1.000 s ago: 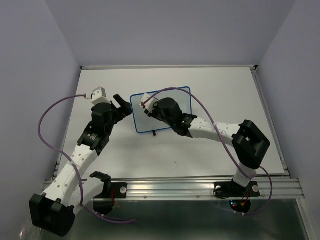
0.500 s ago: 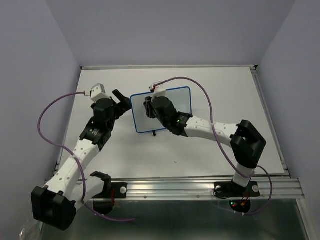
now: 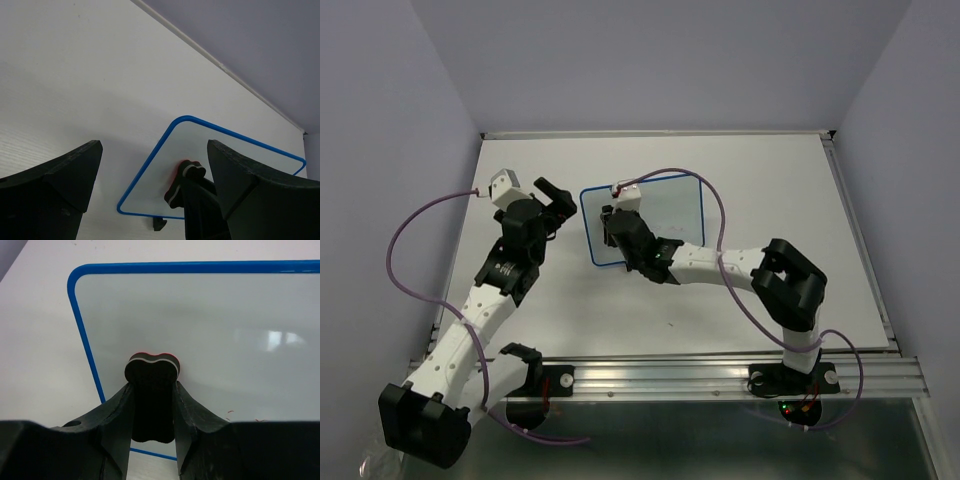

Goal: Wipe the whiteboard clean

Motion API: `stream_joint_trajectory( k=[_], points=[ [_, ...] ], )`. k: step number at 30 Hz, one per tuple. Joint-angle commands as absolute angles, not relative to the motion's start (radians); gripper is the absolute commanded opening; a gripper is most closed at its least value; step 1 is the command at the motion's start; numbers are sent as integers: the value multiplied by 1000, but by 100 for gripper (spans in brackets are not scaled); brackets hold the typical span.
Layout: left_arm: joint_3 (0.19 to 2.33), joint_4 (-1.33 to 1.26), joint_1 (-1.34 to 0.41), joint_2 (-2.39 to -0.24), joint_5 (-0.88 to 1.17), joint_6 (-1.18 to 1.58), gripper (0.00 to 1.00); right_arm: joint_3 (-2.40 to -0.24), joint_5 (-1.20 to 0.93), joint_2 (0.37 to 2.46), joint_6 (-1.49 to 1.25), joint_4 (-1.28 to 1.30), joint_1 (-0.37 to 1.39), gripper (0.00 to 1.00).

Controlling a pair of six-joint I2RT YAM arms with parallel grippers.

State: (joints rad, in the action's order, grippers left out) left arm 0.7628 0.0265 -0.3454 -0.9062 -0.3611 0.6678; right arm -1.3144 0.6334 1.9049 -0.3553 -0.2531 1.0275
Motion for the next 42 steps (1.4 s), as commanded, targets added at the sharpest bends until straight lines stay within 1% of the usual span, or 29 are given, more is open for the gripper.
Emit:
stream_joint_trajectory(
  k=[1,8,15,20,34,42],
  points=[
    [787,-2,-344,-884,-399,673,99,-1328,716,1927,-301,-429,1068,1],
    [773,-2,-342,-876,-397,664,99,-1331,779,1982,-261,-485,1077,1],
    [761,-3,-342,-854,-402,653,99,-1289,842,2003,-247,-552,1077,1],
    [759,26,-342,-842,-440,650,99,-1230,871,2002,-238,-610,1077,1],
    [752,21,-342,-836,-430,653,99,-1135,988,1987,-212,-663,1077,1],
    [750,20,-342,-834,-430,652,99,-1097,1011,1973,-209,-669,1068,1]
  ],
)
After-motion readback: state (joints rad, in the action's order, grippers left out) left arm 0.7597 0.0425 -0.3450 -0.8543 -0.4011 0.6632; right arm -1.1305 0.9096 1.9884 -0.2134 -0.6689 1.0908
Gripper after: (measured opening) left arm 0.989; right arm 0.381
